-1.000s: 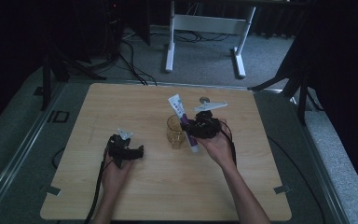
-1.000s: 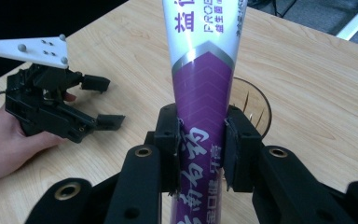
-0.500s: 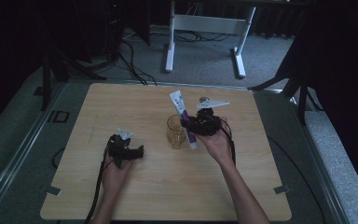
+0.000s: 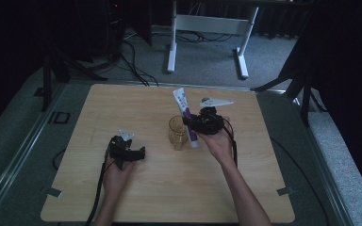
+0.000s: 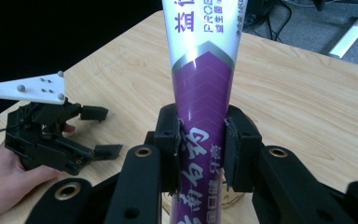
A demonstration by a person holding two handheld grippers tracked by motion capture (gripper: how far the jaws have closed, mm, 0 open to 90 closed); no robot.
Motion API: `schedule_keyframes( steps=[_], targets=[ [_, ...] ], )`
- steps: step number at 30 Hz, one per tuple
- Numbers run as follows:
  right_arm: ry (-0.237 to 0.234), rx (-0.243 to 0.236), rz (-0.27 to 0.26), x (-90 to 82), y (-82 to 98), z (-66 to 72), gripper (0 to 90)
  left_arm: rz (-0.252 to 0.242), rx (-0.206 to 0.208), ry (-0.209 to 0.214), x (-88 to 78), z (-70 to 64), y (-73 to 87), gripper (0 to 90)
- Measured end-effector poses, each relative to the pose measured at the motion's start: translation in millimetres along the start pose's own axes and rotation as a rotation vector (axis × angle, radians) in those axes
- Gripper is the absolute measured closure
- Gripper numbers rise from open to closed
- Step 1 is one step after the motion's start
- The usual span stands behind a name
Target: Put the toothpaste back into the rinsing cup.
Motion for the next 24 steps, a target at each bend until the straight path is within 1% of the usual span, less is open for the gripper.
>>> schedule_keyframes(
  steps=[24],
  targets=[
    [0.004,0.015,-0.048,3.9,-12.5,-3.1,70.4,0.0,-0.001,0.0,0.0,-0.1,0.0,11.9]
  ],
)
Point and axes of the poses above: each handheld gripper's, and its own axes: x roughly forward along the jaws, y roughly out of its underside, z roughly to its left, the point moved 7 cm from there along x, roughly forward along the jaws, and after that the axes turned 6 degrees about y, right-handed, at the moved point
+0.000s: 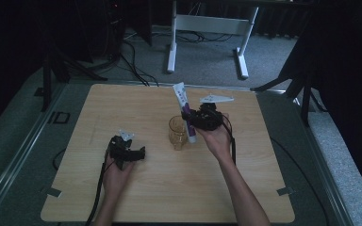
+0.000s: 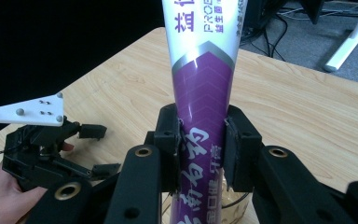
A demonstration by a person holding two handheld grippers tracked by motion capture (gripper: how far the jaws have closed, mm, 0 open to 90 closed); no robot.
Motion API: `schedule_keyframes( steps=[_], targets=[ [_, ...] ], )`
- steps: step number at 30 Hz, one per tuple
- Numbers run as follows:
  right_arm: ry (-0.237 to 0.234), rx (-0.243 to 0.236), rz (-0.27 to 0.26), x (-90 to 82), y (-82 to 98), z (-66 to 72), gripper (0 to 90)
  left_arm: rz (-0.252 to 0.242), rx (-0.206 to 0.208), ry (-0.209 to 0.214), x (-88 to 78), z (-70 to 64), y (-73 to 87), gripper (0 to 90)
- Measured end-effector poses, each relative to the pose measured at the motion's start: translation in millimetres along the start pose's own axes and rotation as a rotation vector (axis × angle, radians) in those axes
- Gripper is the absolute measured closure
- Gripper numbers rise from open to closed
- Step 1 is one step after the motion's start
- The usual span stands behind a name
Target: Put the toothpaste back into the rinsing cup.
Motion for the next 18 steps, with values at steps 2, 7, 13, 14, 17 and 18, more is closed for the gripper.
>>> schedule_keyframes(
  steps=[2,7,13,14,17,18],
  targets=[
    [-0.001,0.003,-0.003,0.4,-0.7,-0.5,70.4,0.0,0.001,0.0,0.0,0.1,0.0,11.9],
    [-0.002,0.013,-0.018,1.7,-2.5,-1.8,70.4,-0.001,0.001,0.0,0.0,0.1,-0.1,11.9],
    [0.0,0.02,-0.03,3.6,-3.7,-3.2,70.4,-0.001,0.0,0.0,0.1,0.0,0.0,11.9],
    [0.001,0.02,-0.034,3.8,-4.0,-3.8,70.4,-0.001,0.001,-0.001,0.1,0.1,0.0,11.9],
    [0.003,0.025,-0.037,4.7,-4.3,-5.0,70.4,-0.001,0.0,0.0,0.1,0.0,0.0,11.9],
    [0.004,0.025,-0.038,5.0,-4.3,-5.4,70.4,-0.001,0.0,-0.001,0.1,0.0,0.0,11.9]
  ],
)
Point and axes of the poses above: each handheld gripper's, and its own axes: x roughly forward along the jaws, y roughly out of its underside, z roughly to its left, the point moved 7 cm from there along x, roughly forward along the jaws, and after that the axes turned 6 degrees about y, right-handed, at the moved point
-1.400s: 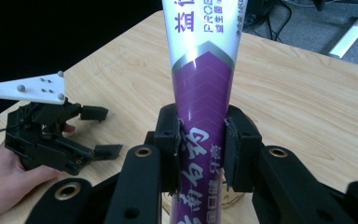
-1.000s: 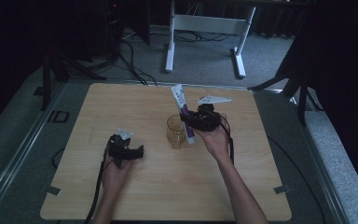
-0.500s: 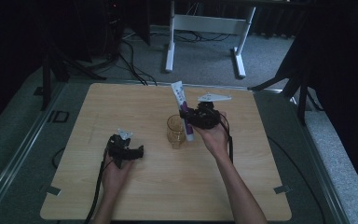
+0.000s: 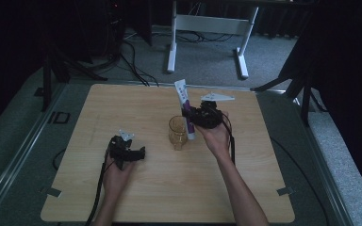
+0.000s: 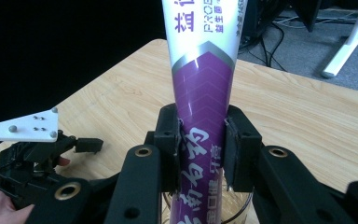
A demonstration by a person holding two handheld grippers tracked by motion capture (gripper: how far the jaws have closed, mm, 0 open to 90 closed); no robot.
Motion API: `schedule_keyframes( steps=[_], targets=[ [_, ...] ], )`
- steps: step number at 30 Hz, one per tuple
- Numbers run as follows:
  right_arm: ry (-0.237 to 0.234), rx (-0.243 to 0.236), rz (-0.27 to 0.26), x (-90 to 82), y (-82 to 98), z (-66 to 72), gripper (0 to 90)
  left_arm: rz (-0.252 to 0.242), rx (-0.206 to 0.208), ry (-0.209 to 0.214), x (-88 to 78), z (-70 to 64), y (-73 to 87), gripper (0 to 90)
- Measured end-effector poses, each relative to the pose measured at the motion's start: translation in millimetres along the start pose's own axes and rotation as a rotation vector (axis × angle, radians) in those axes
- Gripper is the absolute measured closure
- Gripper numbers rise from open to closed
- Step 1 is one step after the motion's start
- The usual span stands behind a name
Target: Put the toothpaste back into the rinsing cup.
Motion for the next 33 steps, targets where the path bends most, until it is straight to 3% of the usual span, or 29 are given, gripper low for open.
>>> schedule_keyframes(
  steps=[33],
  targets=[
    [-0.001,0.043,-0.068,7.8,-5.5,-7.7,70.3,0.0,0.0,0.0,0.0,0.0,0.0,11.9]
  ],
)
Point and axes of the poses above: each handheld gripper's, and its own axes: x roughly forward along the jaws, y roughly out of its underside, z roughly to its left, the point moved 7 cm from there along x, roughly forward along the jaws, and after that the axes turned 6 degrees about y, right-handed, at the moved point
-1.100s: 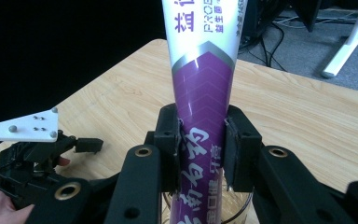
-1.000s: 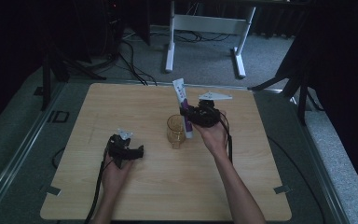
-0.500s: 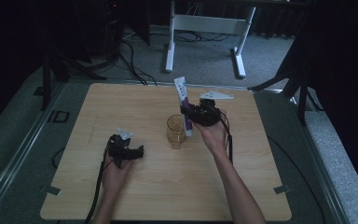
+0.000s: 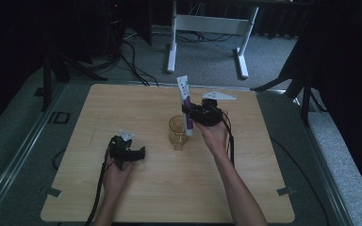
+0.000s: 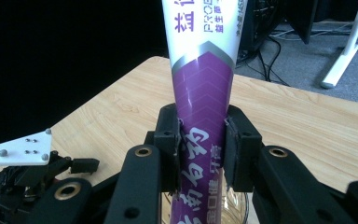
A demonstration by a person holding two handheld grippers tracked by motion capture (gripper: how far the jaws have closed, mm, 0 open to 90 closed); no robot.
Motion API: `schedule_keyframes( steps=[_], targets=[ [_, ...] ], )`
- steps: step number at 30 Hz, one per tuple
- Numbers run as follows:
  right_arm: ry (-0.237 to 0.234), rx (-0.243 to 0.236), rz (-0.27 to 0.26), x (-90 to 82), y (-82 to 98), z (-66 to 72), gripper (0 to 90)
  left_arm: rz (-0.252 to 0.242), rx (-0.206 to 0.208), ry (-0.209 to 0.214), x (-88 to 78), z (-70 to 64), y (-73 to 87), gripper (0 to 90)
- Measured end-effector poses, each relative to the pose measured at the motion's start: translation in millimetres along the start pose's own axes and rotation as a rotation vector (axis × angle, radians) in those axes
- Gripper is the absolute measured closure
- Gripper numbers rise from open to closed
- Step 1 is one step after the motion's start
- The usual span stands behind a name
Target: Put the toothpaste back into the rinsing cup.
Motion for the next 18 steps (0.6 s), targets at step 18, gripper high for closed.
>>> schedule_keyframes(
  steps=[18],
  targets=[
    [0.009,0.017,-0.019,8.5,-1.8,-0.2,70.3,0.0,0.0,0.0,0.0,0.0,0.0,11.9]
  ],
)
Point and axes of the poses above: each handheld gripper's, and its own axes: x roughly forward along the jaws, y roughly out of its underside, z roughly to its left, the point moved 7 cm from there along x, roughly forward along the jaws, and after that the axes turned 6 degrees about y, right-handed, at the moved point
